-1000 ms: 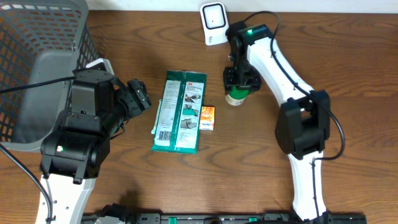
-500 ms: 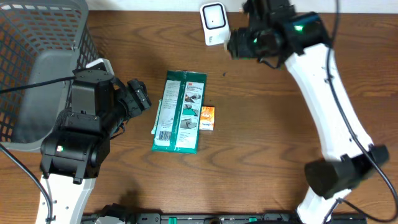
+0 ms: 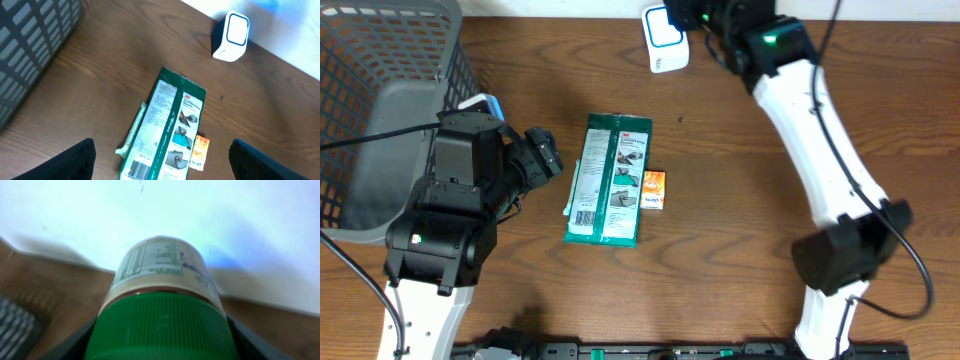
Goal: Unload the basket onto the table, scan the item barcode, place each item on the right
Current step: 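Hold the jar label in front of the white scanner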
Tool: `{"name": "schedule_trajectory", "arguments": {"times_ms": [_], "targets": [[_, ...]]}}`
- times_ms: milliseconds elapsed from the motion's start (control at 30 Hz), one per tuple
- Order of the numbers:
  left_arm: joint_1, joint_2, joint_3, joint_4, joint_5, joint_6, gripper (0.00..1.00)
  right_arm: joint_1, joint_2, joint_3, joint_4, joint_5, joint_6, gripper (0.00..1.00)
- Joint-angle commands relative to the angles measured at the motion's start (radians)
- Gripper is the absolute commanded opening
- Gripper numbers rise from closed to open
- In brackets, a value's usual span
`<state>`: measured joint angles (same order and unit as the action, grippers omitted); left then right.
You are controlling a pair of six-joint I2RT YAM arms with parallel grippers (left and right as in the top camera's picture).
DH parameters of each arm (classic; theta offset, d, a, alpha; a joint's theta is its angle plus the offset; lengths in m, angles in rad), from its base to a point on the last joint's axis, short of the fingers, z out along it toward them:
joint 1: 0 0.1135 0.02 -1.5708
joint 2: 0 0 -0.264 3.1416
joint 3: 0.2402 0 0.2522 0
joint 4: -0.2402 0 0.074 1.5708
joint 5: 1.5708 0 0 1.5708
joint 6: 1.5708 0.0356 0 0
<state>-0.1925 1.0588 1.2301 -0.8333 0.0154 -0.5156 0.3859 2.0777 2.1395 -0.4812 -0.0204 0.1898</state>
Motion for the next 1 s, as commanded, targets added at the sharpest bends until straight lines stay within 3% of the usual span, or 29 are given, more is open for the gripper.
{"name": "schedule_trajectory", "arguments": {"times_ms": [0,467,967], "targets": [[0.003,-0.001,0.016,-0.001,-0.017,0.018,0.86,0.008,0.074,0.011,0.094,0.053,-0.012,0.01],[0.003,-0.001,0.016,-0.001,-0.017,0.018,0.86,-0.007,0.399,0.011,0.639,0.128,-0.012,0.01],[0.003,-0.001,0.016,-0.001,-0.017,0.018,0.86,-0.047,0.494,0.011,0.686,0.124,-0.027,0.01]]}}
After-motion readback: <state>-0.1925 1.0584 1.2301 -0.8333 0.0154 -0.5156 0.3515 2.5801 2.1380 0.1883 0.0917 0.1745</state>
